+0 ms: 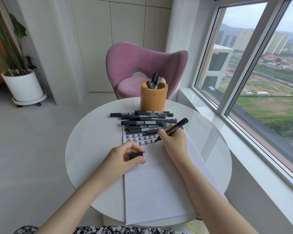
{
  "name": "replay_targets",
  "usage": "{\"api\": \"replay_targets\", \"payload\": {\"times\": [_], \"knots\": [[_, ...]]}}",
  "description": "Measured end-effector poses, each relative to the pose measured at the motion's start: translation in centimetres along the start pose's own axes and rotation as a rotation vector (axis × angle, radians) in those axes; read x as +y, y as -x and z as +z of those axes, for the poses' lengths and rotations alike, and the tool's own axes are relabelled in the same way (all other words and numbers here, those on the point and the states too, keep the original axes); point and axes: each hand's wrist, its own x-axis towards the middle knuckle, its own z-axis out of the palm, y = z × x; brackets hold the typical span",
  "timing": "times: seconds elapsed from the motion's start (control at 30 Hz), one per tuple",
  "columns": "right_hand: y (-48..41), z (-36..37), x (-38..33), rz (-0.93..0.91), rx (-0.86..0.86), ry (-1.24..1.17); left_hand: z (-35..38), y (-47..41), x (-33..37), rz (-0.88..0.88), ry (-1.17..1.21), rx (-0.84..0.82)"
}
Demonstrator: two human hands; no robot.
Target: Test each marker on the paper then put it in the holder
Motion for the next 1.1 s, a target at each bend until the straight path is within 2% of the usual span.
{"api": "replay_targets", "payload": {"times": [0.1,0.23,0.43,0.67,1.1], "knots": [[-0.2,-0.3,0.0,0.050,0.030,-0.100,-0.2,0.0,0.1,-0.022,0.051,-0.011],[-0.1,-1.2,-0.5,0.077,-0.071,-0.298,-0.4,-0.1,0.3,-0.019,0.100,-0.007],[1.3,-1.9,-2.3,0.240,-0.141,-0.567,-0.6,-0.3,0.8,0.024,0.081,0.084],[2.7,-1.4,-3.7,0.198,-0.095,-0.526,-0.2,-0.8,1.8,0.050,0.116,0.191],[3.8,-0.2,-3.9,0.100,-0.117,-0.431,1.6,-0.7,2.8,0.046,0.219,0.226]]}}
